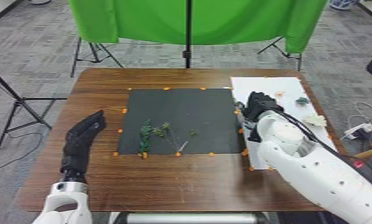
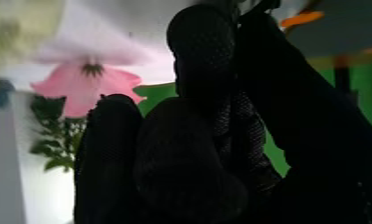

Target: Arrange flowers

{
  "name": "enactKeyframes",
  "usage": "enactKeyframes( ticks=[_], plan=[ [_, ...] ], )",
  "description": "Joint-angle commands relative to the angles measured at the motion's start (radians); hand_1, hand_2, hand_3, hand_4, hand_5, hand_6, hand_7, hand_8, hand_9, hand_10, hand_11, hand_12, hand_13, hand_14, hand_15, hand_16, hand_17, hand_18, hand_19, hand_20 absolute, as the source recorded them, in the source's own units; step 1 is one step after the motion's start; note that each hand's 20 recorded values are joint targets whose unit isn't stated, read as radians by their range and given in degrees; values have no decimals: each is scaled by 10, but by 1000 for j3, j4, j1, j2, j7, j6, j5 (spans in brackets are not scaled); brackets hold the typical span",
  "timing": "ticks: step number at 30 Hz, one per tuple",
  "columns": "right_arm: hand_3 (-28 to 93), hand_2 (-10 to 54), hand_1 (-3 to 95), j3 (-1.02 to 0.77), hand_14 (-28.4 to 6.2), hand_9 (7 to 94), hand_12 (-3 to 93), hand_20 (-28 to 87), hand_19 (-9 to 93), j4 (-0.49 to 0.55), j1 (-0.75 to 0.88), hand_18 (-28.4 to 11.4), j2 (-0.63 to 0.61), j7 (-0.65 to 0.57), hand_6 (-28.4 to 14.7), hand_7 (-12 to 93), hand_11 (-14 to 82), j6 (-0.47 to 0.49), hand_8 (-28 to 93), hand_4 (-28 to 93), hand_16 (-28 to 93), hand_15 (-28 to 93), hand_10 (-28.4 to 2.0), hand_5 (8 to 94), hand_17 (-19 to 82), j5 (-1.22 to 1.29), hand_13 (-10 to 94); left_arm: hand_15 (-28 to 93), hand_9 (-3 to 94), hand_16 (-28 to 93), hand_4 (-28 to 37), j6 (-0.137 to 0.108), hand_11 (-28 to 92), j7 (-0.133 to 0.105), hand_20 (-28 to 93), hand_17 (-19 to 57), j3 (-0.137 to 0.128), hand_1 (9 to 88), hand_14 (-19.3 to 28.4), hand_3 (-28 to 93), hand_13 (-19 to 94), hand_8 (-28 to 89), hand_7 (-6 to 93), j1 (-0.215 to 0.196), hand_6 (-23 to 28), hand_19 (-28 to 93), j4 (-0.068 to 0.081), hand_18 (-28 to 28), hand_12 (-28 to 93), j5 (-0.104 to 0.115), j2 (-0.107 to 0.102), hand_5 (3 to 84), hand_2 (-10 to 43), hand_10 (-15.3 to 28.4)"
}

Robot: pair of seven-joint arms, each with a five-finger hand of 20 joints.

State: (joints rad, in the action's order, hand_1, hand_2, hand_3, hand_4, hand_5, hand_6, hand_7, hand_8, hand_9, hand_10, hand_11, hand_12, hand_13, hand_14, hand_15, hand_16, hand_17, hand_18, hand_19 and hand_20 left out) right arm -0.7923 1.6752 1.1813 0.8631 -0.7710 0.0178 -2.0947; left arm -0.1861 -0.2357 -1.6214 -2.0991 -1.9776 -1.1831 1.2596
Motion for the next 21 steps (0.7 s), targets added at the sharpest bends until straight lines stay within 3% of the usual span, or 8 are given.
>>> enactKeyframes(
  ticks=[1, 7, 21],
  plan=[
    [625, -67, 508, -63, -32, 937, 225, 637, 932, 177, 142, -111, -10, 34, -11, 296, 496, -74, 244, -60, 243, 711, -105, 858, 756, 33, 937, 196, 384, 41, -173, 19, 147, 23, 199, 10, 5, 290, 154, 658, 293, -53, 117, -7, 31, 85, 5, 152, 160, -5, 8, 435, -68, 113],
    [625, -70, 510, -55, -33, 937, 216, 639, 932, 230, 191, -111, 36, 45, -13, 299, 501, -47, 243, -51, 238, 715, -106, 860, 759, 47, 937, 197, 385, 41, -174, 40, 148, 30, 199, 10, 4, 289, 155, 659, 293, -53, 117, -5, 31, 84, 6, 151, 160, -13, 11, 434, -66, 114],
    [617, -70, 516, -58, -34, 937, 210, 638, 932, 249, 253, -110, 77, 48, -16, 297, 503, -64, 241, -39, 233, 717, -107, 863, 759, 46, 937, 197, 386, 41, -176, 56, 148, 41, 199, 8, -2, 285, 157, 662, 292, -54, 115, -8, 32, 83, 4, 151, 160, -19, 15, 435, -63, 114]
  ],
)
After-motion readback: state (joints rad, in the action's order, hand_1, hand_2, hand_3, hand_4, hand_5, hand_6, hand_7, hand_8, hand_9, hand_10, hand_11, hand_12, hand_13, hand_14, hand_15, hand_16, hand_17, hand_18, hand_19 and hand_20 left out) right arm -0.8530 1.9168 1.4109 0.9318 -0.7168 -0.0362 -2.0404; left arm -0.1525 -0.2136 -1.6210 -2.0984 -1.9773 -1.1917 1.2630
